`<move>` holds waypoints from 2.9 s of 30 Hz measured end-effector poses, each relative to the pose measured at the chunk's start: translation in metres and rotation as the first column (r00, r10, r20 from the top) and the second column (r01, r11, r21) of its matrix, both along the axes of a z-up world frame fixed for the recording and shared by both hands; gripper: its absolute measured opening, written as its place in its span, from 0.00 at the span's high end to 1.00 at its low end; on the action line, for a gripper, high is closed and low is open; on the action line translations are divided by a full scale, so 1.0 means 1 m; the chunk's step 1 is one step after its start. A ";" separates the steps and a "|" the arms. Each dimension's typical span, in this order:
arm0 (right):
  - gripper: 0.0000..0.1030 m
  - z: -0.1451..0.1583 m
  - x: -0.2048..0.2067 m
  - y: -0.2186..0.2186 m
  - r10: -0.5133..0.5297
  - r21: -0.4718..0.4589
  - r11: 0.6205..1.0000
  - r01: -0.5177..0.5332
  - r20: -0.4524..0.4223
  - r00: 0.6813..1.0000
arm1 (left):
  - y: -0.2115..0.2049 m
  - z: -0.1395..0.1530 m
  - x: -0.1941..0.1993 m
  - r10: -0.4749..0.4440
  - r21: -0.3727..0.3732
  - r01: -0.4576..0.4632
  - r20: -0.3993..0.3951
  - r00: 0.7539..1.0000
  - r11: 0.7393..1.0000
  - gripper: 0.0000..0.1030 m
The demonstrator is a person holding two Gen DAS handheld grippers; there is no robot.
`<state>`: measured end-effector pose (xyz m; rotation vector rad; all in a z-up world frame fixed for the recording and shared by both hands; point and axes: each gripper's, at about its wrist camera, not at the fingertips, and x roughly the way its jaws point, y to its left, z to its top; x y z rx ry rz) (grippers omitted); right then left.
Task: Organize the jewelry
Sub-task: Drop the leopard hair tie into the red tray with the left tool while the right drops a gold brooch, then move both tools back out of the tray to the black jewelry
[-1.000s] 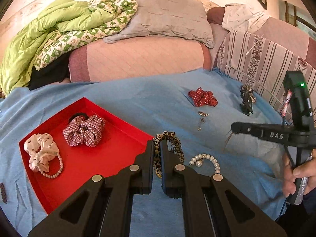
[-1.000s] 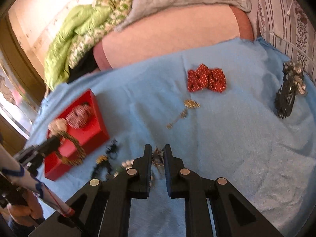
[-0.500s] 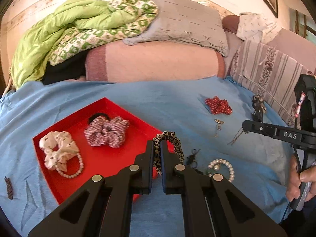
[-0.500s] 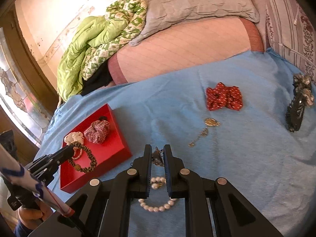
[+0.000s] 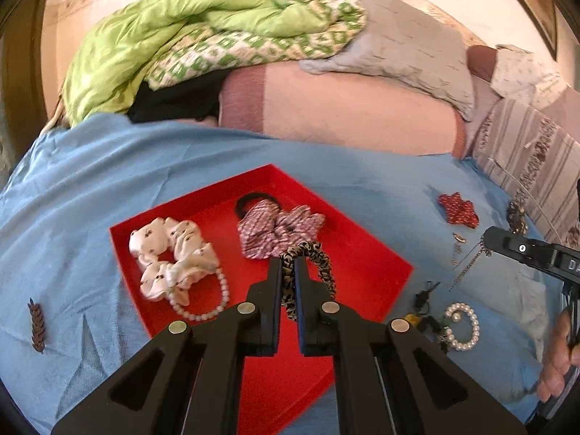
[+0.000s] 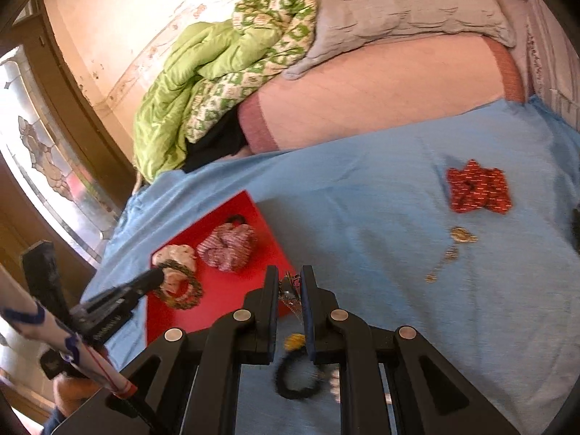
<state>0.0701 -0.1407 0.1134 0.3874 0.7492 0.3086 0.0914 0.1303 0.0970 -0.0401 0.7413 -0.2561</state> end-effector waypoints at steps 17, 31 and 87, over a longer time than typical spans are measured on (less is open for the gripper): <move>0.88 -0.029 0.068 0.086 0.105 0.019 0.994 -0.103 -0.080 0.991 | 0.016 -0.022 0.030 0.079 -0.017 -0.080 -0.083 0.993 0.997 0.94; 0.88 -0.062 0.087 0.089 0.113 0.030 0.994 -0.110 -0.148 0.982 | 0.005 -0.039 0.046 0.088 0.017 -0.086 -0.133 0.987 0.996 0.94; 0.84 -0.048 0.084 0.065 0.092 0.023 0.996 -0.089 -0.151 0.984 | 0.013 -0.026 0.032 0.139 0.074 -0.133 -0.076 0.987 0.988 0.70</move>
